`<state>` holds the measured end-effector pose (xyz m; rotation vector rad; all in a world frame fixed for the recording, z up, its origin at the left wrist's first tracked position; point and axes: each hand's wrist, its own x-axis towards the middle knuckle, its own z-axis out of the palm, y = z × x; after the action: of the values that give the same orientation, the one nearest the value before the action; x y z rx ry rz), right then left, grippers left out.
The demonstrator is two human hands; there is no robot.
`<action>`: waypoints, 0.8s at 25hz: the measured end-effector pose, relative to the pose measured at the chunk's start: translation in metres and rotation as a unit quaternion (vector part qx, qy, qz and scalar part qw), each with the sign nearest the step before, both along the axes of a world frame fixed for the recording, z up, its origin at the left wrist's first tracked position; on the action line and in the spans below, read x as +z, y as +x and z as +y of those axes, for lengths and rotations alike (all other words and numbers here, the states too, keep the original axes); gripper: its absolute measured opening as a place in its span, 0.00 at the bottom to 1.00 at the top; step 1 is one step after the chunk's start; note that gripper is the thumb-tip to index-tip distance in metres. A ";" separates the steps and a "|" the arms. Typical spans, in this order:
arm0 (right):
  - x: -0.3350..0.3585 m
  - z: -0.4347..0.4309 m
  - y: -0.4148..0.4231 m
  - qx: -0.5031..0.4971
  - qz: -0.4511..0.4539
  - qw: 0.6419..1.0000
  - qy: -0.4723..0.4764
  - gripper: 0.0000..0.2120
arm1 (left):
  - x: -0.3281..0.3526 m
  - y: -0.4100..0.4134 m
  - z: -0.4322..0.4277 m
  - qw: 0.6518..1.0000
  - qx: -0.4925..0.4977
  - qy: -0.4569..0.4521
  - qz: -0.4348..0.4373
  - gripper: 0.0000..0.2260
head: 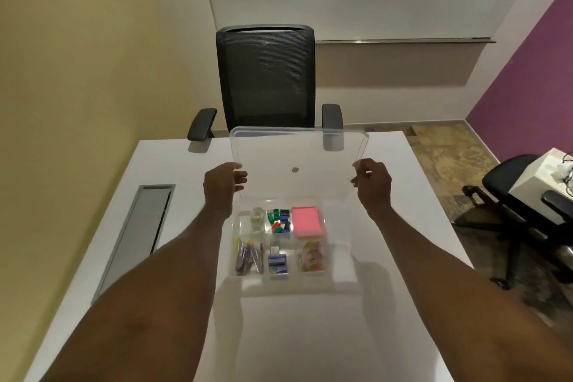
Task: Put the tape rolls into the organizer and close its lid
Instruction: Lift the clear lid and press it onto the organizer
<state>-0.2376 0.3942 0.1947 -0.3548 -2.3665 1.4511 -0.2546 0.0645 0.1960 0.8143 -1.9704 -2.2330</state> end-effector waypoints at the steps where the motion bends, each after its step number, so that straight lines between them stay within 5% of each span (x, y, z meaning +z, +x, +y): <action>1: 0.000 -0.008 0.002 0.023 -0.008 0.998 -0.051 0.09 | -0.002 0.002 -0.014 1.000 0.008 0.026 -0.012 0.11; 7: -0.011 -0.024 0.017 0.066 -0.116 0.967 -0.215 0.11 | -0.031 0.032 -0.067 0.994 -0.099 0.039 0.021 0.06; 9: -0.018 -0.024 0.024 0.071 -0.120 0.964 -0.226 0.13 | -0.040 0.035 -0.070 0.994 -0.095 0.056 -0.015 0.13; 20: -0.082 -0.038 0.062 -0.050 -0.201 0.977 -0.054 0.09 | -0.113 0.077 -0.052 0.991 -0.082 -0.044 -0.096 0.13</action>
<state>-0.1759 0.3560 0.1130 -0.8563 -2.5297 1.5842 -0.1778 0.0122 0.0834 0.9181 -2.2842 -2.2070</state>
